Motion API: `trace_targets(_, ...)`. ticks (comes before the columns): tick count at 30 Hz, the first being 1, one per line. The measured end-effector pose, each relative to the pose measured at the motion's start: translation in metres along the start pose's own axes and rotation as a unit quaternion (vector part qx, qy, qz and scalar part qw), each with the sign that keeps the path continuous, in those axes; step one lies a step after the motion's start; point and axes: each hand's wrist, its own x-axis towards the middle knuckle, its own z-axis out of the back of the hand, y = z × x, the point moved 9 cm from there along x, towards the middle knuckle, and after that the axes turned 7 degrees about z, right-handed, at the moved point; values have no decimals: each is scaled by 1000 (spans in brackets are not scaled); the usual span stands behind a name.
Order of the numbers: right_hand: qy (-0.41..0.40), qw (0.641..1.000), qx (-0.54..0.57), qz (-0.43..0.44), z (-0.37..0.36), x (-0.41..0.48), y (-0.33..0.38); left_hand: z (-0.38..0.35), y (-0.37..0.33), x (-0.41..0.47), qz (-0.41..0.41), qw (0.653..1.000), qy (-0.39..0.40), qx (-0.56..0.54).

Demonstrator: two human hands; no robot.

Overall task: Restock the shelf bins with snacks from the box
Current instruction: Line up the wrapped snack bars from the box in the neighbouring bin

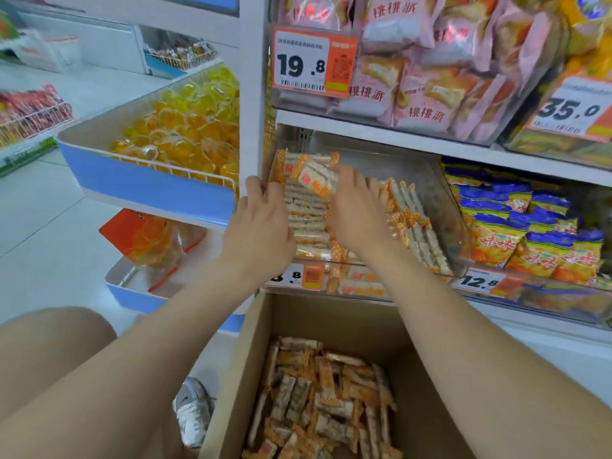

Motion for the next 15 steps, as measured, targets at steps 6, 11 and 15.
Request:
trace_targets(6, 66, 992, -84, 69, -40, 67, 4, -9, -2, 7, 18, 997, 13, 71)
trace_targets(11, 20, 996, -40, 82, -52, 81, -3, -12, -3, 7, 24, 996, 19, 88)
trace_targets(15, 33, 991, -33, 122, -61, 79, 0, -16, -4, 3, 21, 992, 20, 120)
